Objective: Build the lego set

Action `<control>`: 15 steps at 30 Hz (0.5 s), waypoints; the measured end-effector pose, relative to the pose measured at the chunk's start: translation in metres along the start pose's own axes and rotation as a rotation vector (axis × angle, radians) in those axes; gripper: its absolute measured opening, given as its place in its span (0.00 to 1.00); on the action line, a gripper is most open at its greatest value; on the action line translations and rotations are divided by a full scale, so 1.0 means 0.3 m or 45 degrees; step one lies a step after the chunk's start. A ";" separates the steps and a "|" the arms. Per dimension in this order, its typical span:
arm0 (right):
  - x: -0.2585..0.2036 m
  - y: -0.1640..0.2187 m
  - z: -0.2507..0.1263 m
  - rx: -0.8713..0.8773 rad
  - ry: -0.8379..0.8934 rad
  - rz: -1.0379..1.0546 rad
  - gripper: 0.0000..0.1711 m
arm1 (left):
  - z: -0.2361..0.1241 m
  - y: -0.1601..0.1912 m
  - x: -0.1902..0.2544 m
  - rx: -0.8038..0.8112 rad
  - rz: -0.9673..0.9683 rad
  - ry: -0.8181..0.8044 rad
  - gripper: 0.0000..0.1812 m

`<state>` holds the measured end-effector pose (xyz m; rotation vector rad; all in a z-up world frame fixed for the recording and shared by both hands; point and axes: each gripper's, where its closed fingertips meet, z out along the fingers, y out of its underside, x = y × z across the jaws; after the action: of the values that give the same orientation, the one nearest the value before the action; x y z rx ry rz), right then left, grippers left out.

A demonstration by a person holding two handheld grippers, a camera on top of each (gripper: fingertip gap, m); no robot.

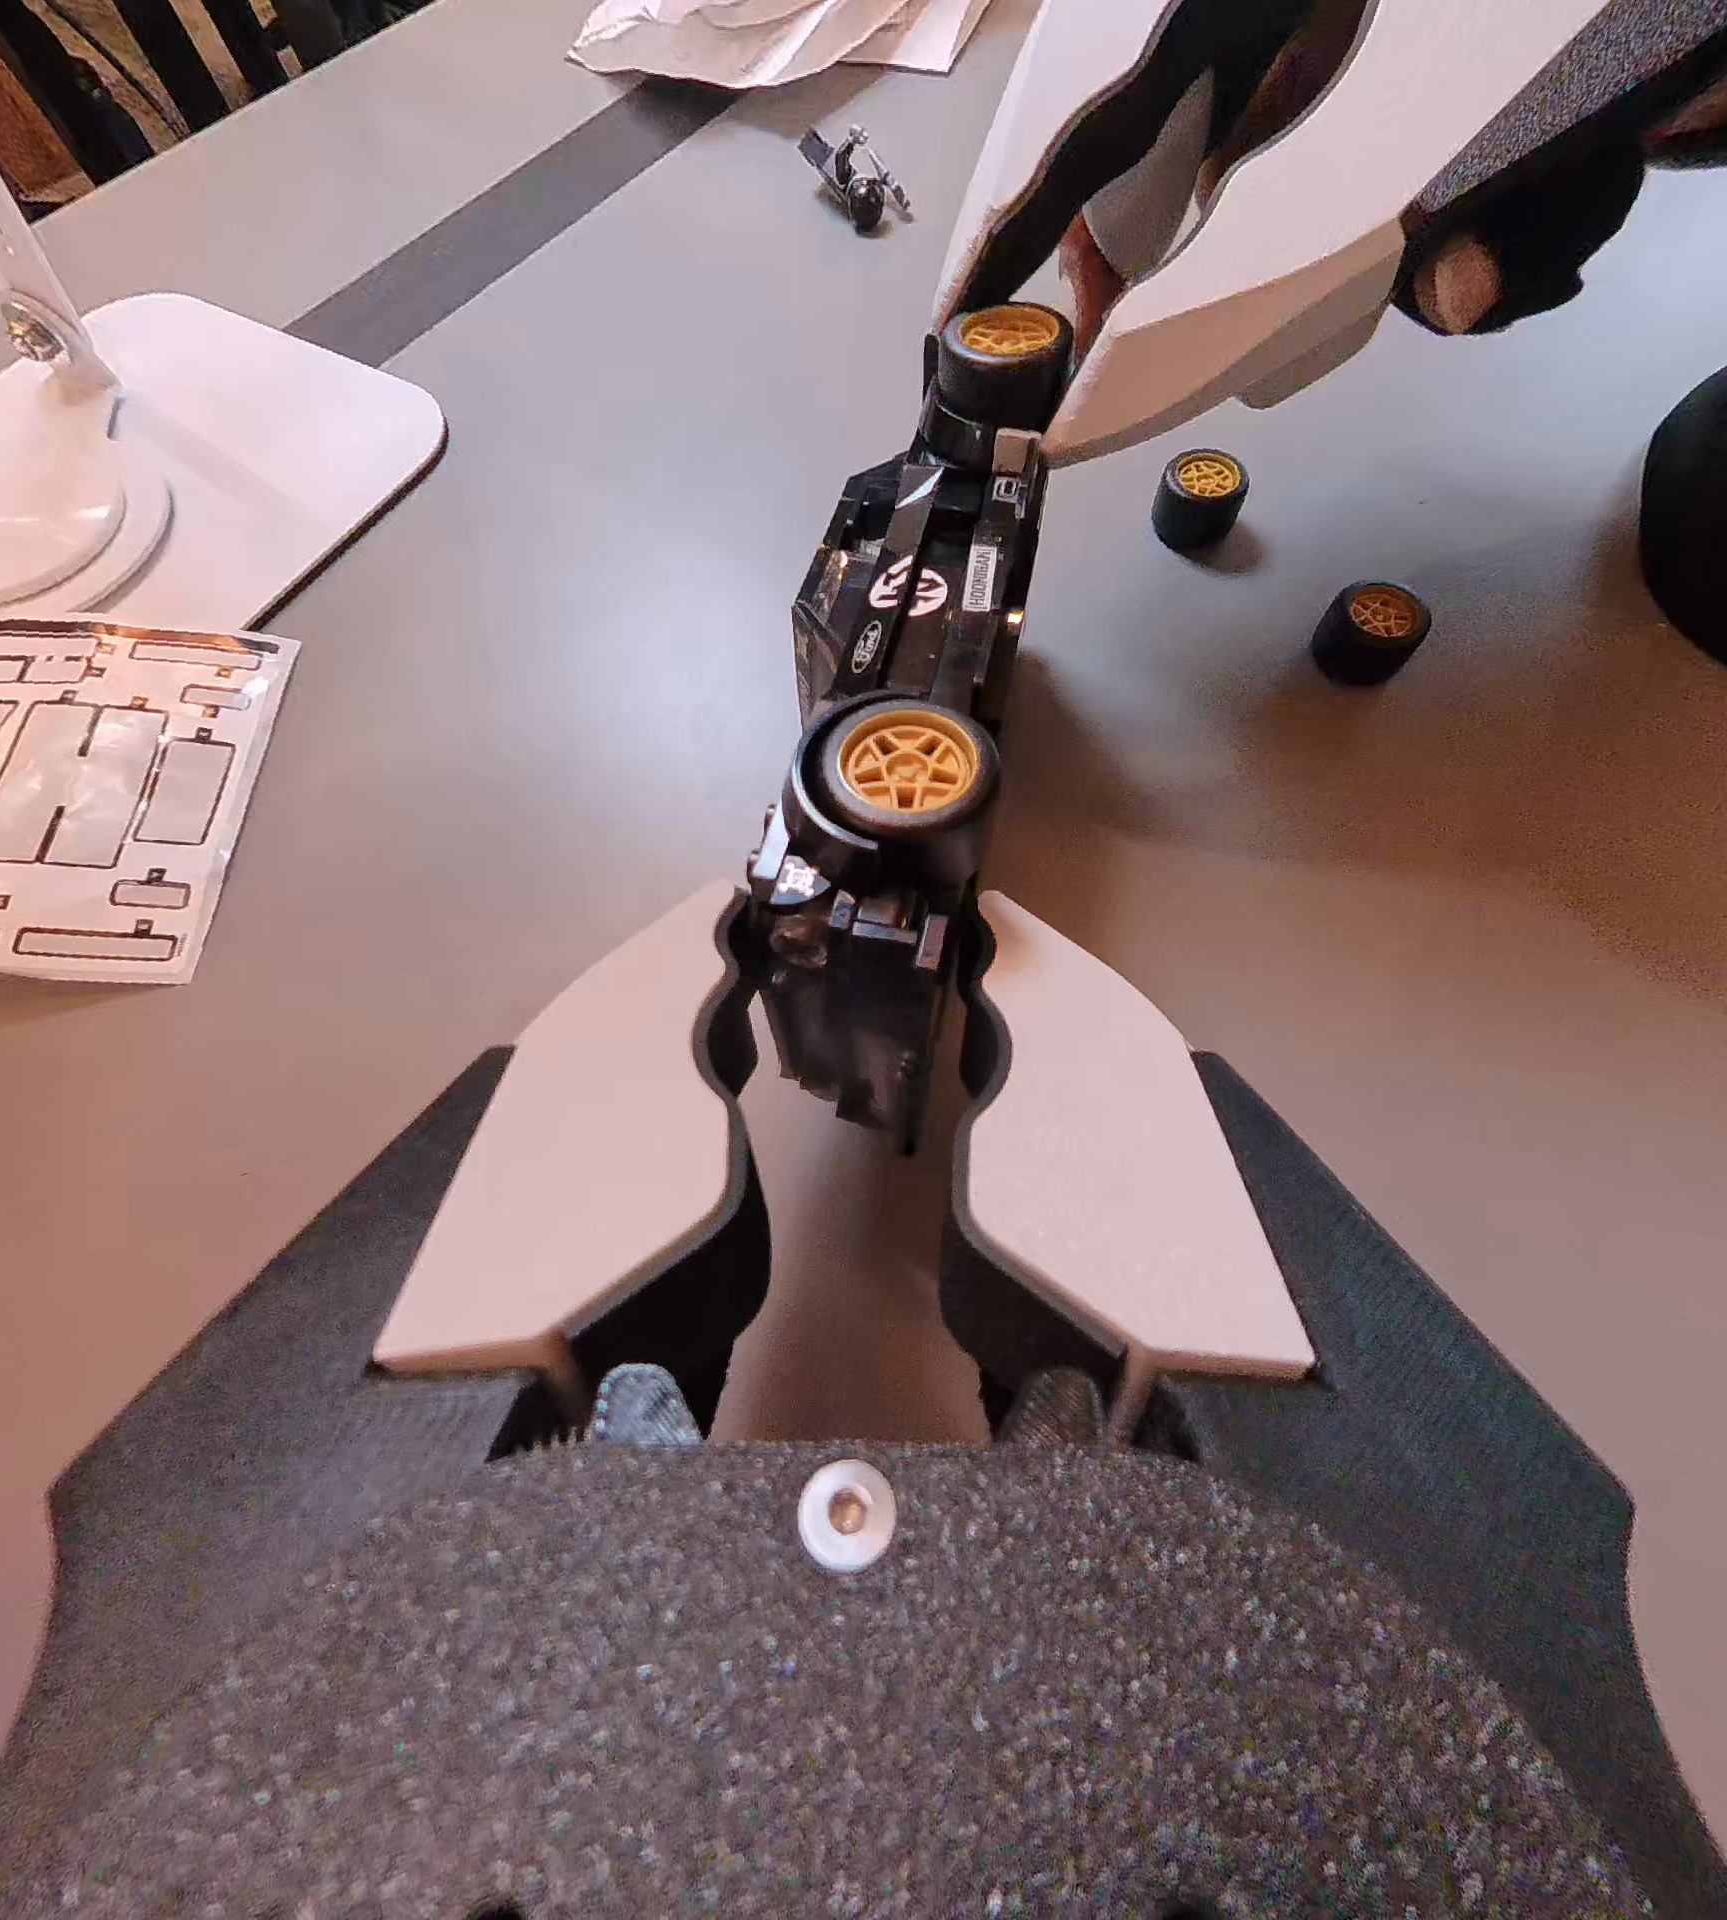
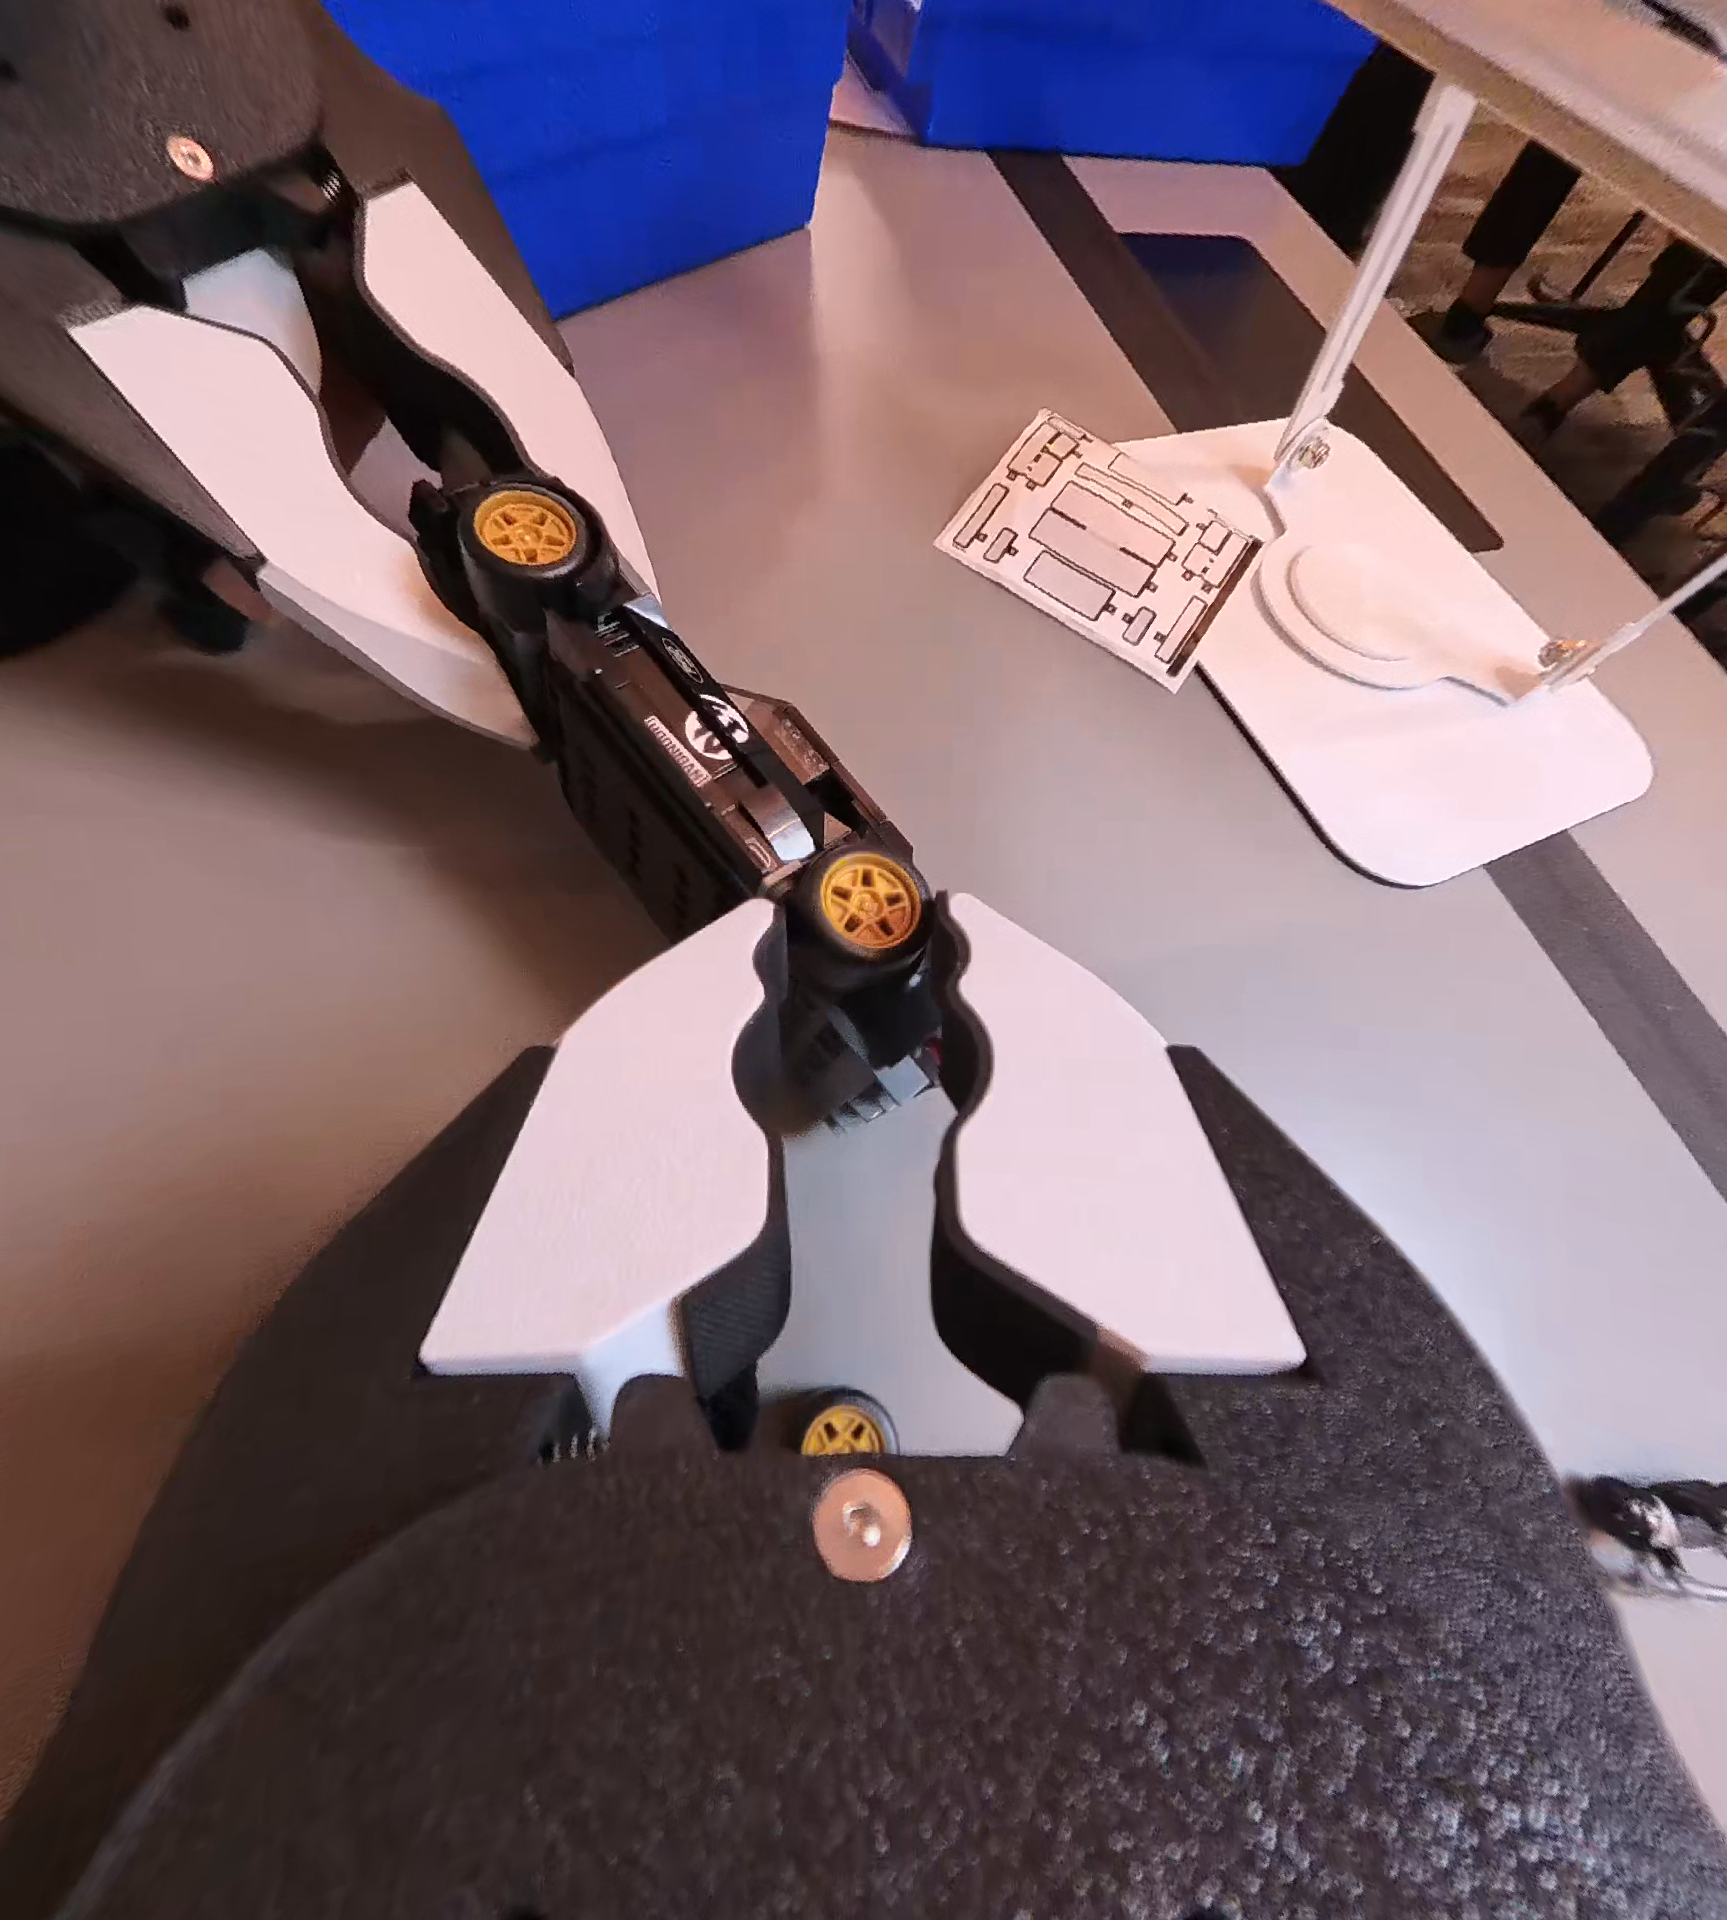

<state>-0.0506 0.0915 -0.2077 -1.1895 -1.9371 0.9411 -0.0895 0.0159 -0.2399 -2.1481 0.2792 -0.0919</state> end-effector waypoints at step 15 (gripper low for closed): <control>0.009 0.006 -0.009 -0.070 0.046 -0.123 0.20 | 0.000 0.005 0.002 -0.002 -0.044 0.025 0.21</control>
<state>-0.0486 0.0951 -0.2073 -1.1250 -1.9839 0.8156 -0.0892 0.0148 -0.2412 -2.1545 0.2540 -0.1329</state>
